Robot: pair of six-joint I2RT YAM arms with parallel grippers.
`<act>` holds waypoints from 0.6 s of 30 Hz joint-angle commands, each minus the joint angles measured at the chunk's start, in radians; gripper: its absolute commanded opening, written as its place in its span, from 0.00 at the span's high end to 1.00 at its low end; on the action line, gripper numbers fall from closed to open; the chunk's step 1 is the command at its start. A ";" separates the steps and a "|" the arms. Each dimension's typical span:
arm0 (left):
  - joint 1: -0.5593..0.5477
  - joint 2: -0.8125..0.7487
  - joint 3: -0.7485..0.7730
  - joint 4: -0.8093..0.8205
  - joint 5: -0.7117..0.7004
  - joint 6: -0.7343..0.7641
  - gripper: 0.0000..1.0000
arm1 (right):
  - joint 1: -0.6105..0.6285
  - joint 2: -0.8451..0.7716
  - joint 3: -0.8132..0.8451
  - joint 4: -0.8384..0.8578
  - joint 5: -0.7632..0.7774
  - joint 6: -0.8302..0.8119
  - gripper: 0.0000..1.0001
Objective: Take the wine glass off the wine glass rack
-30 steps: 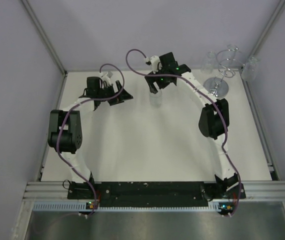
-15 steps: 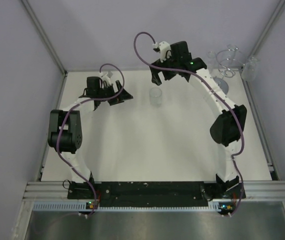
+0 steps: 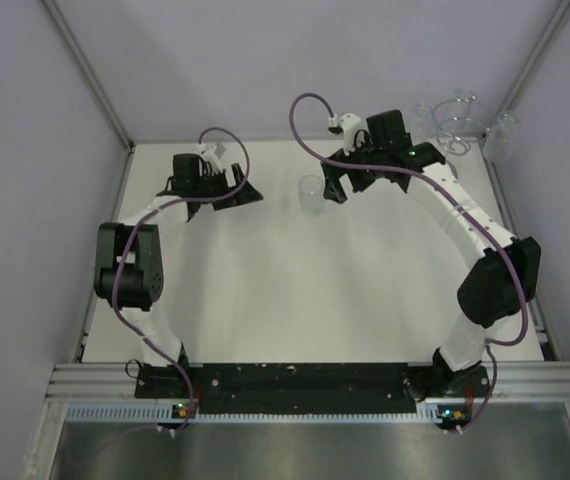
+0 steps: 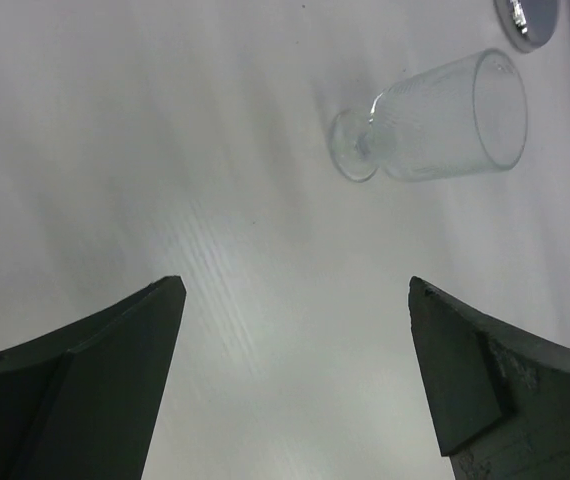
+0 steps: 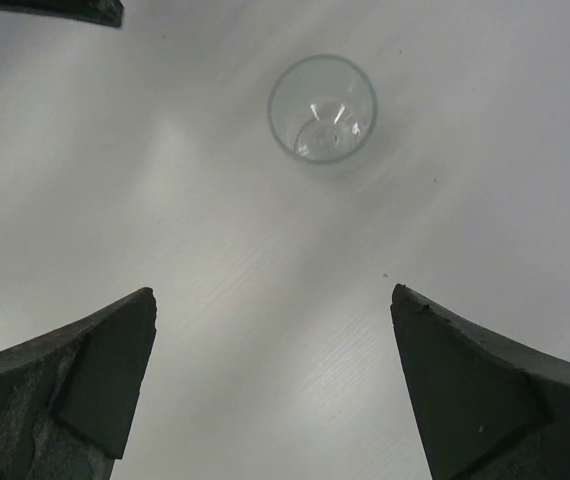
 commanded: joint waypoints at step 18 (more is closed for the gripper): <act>0.130 -0.552 0.196 -0.015 -0.255 0.448 0.01 | -0.063 -0.343 -0.480 0.210 -0.020 -0.008 0.01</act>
